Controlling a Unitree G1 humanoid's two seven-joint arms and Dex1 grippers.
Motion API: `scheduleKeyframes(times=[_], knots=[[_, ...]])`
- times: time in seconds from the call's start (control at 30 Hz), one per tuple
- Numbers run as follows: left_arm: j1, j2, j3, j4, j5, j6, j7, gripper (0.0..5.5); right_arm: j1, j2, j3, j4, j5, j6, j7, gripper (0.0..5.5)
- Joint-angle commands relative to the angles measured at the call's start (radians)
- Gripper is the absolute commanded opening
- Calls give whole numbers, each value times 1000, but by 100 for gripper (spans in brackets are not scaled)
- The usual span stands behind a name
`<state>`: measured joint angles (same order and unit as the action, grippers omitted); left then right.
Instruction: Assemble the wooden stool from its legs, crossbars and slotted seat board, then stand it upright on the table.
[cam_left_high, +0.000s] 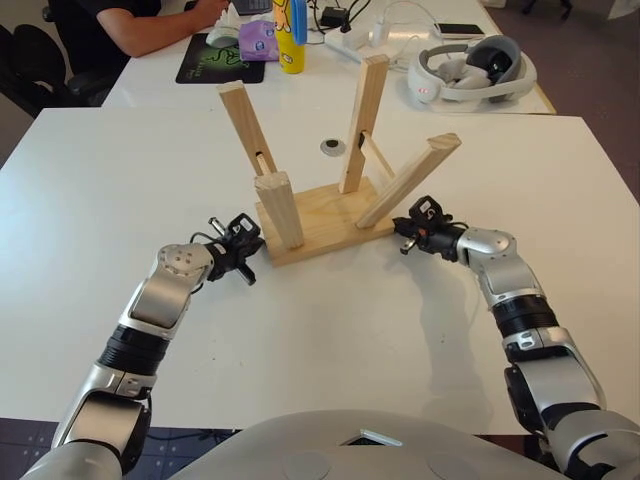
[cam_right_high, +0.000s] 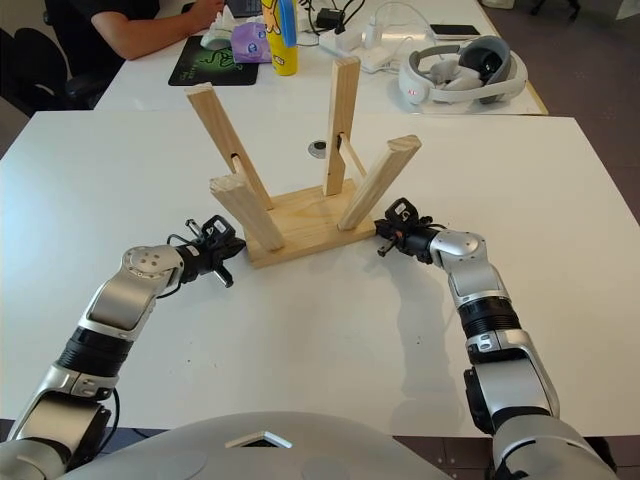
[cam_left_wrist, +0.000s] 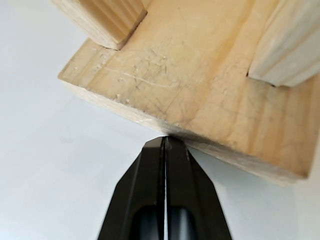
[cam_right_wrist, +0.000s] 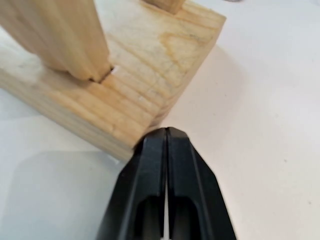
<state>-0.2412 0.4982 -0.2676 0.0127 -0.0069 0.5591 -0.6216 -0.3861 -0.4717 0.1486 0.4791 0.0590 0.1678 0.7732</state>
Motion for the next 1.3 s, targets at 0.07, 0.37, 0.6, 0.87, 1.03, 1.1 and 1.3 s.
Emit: scheduleKeyframes(times=[0.07,0.37,0.6,0.87,1.03,1.1,1.3], knots=[[31,-66,-89,36,-12,17,-53,0,107,19,35,-222,53,100,71,3],[10,-73,-94,59,-6,4,-63,0,303,-23,-11,-464,102,251,36,3],[36,-79,-110,22,-3,12,-59,0,307,-50,-37,-496,99,279,29,3],[83,0,-62,39,98,-62,39,0,353,-105,-64,-496,67,268,1,3],[197,51,-15,-94,114,-20,75,0,407,-119,-72,-512,58,265,-21,3],[234,64,-17,-154,107,7,66,0,420,-114,-73,-529,60,269,-33,3],[252,34,-46,-188,87,42,65,0,417,-81,-44,-540,57,264,-59,3]])
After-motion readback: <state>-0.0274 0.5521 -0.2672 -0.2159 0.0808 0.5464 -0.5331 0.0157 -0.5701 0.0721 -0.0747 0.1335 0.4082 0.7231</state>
